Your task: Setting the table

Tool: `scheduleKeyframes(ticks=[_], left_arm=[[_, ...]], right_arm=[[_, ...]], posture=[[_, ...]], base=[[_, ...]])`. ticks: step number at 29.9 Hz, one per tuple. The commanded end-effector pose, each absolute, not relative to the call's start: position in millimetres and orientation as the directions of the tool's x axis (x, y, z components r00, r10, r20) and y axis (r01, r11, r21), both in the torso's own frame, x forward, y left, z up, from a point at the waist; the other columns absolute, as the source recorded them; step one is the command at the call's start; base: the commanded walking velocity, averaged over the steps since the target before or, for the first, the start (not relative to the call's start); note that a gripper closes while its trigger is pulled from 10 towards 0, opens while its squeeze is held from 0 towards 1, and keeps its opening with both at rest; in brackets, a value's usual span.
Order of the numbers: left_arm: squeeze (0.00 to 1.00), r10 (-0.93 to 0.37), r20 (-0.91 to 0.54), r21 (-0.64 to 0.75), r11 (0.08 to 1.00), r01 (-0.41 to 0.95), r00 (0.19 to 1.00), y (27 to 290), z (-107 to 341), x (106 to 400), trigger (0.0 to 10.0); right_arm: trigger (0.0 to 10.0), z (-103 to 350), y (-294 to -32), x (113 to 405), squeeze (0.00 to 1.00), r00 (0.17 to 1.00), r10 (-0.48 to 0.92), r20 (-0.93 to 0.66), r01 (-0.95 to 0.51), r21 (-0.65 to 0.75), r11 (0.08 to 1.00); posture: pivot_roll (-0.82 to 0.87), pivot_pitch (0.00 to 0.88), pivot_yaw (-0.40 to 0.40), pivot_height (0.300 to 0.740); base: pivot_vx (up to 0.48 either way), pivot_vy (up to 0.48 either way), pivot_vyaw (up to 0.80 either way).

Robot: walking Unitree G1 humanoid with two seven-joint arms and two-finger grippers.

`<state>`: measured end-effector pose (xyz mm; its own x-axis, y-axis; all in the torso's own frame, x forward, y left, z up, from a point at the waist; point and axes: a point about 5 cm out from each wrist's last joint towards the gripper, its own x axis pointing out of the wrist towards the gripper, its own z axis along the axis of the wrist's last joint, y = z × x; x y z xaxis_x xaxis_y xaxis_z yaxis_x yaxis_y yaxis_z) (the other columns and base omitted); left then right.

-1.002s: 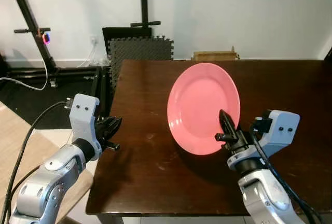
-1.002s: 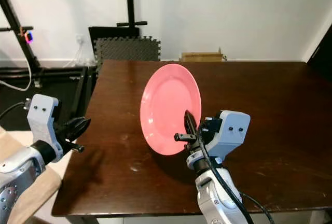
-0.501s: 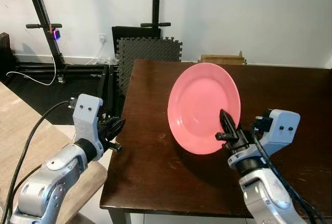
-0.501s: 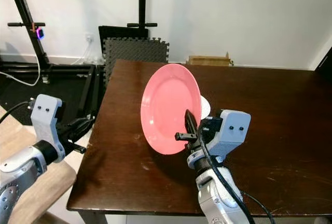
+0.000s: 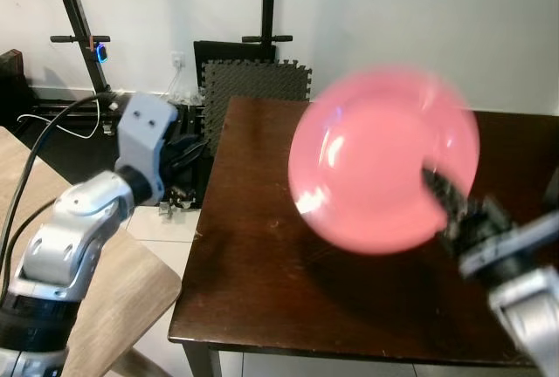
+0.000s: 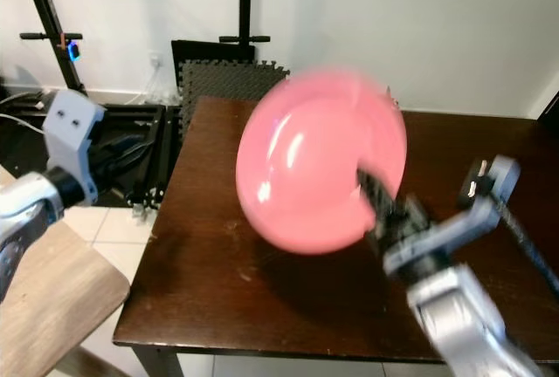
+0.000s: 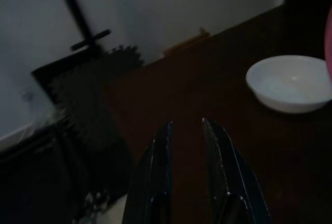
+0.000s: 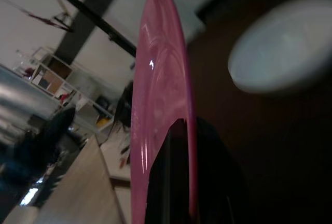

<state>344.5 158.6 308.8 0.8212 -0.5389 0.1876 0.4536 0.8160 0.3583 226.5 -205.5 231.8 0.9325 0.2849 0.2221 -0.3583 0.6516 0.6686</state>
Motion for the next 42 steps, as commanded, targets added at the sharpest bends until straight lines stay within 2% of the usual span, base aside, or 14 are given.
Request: scheduleKeyframes(ticks=[1,4,7,8,14,17,18,20,24,26,27,34,38,42], left_arm=[[0.0,-0.569,0.166,0.378,0.791,0.481,0.806,150.7,304.2,347.1,10.0],[0.0,-0.599,0.165,0.386,0.77,0.508,0.783,144.7,305.2,350.4,10.0],[0.0,-0.602,0.165,0.384,0.769,0.511,0.782,143.3,304.3,351.1,10.0],[0.0,-0.606,0.161,0.371,0.768,0.522,0.779,139.7,300.0,353.6,10.0],[0.0,-0.641,0.177,0.379,0.745,0.549,0.747,130.9,300.2,357.2,10.0],[0.0,-0.736,0.142,0.41,0.653,0.637,0.662,123.3,304.9,351.4,10.0],[0.0,-0.796,0.077,0.456,0.564,0.688,0.6,122.6,304.2,344.1,10.0],[0.0,-0.818,0.045,0.476,0.523,0.707,0.574,122.9,303.5,340.4,10.0],[0.0,-0.864,-0.147,0.548,0.333,0.767,0.481,145.6,304.3,327.2,10.0],[0.0,-0.864,-0.175,0.548,0.313,0.776,0.472,150.5,305.3,326.2,10.0],[0.0,-0.863,-0.244,0.543,0.257,0.799,0.443,161.3,306.4,323.4,10.0],[0.0,-0.855,-0.359,0.506,0.16,0.847,0.375,170.2,298.4,323.7,10.0],[0.0,-0.86,-0.359,0.505,0.147,0.851,0.361,166.8,298.6,323.0,10.0],[0.0,-0.86,-0.333,0.532,0.166,0.83,0.386,160.9,298.7,324.6,10.0]], right_arm=[[10.0,241.8,-207.1,214.1,0.0,0.921,0.292,0.258,-0.388,0.67,0.632],[10.0,236.0,-211.9,189.0,0.0,0.938,0.291,0.189,-0.329,0.746,0.579],[10.0,231.5,-209.8,181.8,0.0,0.944,0.285,0.169,-0.307,0.77,0.56],[10.0,217.9,-200.7,179.4,0.0,0.957,0.271,0.104,-0.238,0.817,0.525],[10.0,199.5,-185.5,202.2,0.0,0.965,0.259,0.036,-0.159,0.866,0.474],[10.0,185.7,-185.3,218.5,0.0,0.969,0.241,-0.044,-0.076,0.881,0.467],[10.0,181.2,-182.9,221.5,0.0,0.963,0.257,-0.079,-0.055,0.878,0.475],[10.0,180.0,-181.4,222.2,0.0,0.96,0.266,-0.088,-0.05,0.88,0.471],[10.0,167.6,-176.6,221.8,0.0,0.944,0.285,-0.169,-0.028,0.815,0.578],[10.0,166.1,-175.8,222.0,0.0,0.942,0.286,-0.176,-0.027,0.81,0.586],[10.0,164.8,-173.9,228.0,0.0,0.945,0.286,-0.16,-0.03,0.826,0.562],[10.0,154.8,-165.2,257.7,0.0,0.947,0.28,-0.156,-0.009,0.859,0.512],[10.0,152.4,-160.4,264.6,0.0,0.946,0.285,-0.153,-0.011,0.866,0.5],[10.0,147.0,-159.2,271.2,0.0,0.955,0.25,-0.158,0.026,0.886,0.462]], posture=[[0.02,0.173,0.033,0.74],[0.0,0.182,0.039,0.74],[-0.01,0.188,0.042,0.74],[-0.03,0.192,0.052,0.74],[-0.01,0.192,0.056,0.74],[0.01,0.195,0.05,0.74],[0.03,0.199,0.044,0.74],[0.03,0.199,0.044,0.74],[0.06,0.203,0.042,0.74],[0.06,0.203,0.042,0.74],[0.06,0.204,0.044,0.74],[0.07,0.207,0.044,0.74],[0.08,0.21,0.042,0.74],[0.1,0.206,0.031,0.74]], base=[[0.0,0.0,0.0],[0.0,0.0,0.0],[0.0,0.0,0.0],[0.0,0.0,0.0],[0.0,0.0,0.0],[0.0,0.0,0.0],[0.0,0.0,0.0],[0.0,0.0,0.0],[0.0,0.0,0.0],[0.0,0.0,0.0],[0.0,0.0,0.0],[0.0,0.0,0.0],[0.0,0.0,0.0],[0.0,0.0,0.0]])
